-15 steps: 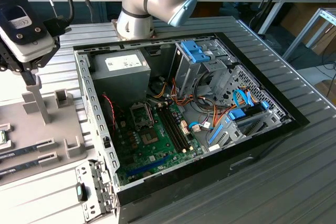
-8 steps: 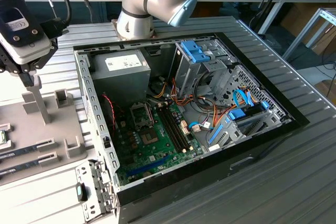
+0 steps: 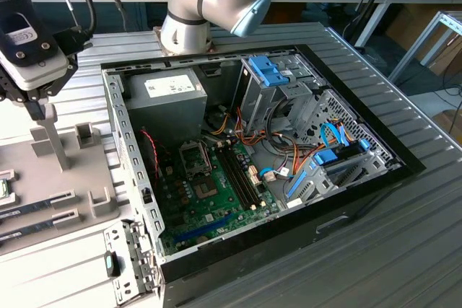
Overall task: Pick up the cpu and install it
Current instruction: 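Reach for the cpu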
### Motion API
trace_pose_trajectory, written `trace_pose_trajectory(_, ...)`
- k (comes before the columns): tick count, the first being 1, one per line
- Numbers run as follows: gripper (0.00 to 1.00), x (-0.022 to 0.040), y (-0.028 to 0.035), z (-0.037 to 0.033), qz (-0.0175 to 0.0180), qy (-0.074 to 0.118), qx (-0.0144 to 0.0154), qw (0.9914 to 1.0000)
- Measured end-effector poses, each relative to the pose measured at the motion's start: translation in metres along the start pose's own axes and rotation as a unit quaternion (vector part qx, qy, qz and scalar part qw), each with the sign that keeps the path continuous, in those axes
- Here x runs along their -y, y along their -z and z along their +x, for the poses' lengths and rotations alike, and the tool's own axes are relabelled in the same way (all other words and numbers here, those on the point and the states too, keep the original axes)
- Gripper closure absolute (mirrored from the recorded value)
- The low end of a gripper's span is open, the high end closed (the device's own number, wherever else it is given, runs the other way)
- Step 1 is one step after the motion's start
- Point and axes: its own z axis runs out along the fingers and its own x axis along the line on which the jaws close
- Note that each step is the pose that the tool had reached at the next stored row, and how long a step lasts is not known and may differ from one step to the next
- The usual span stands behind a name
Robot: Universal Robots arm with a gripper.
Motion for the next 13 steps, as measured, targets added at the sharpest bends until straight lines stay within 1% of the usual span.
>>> trace_pose_trajectory(8,0.89,0.0002,0.0000,0.0027,0.0000,0.000,0.0000,1.00000)
trace_pose_trajectory(13,0.89,0.0005,0.0001,0.0069,0.0000,0.000,0.0000,1.00000)
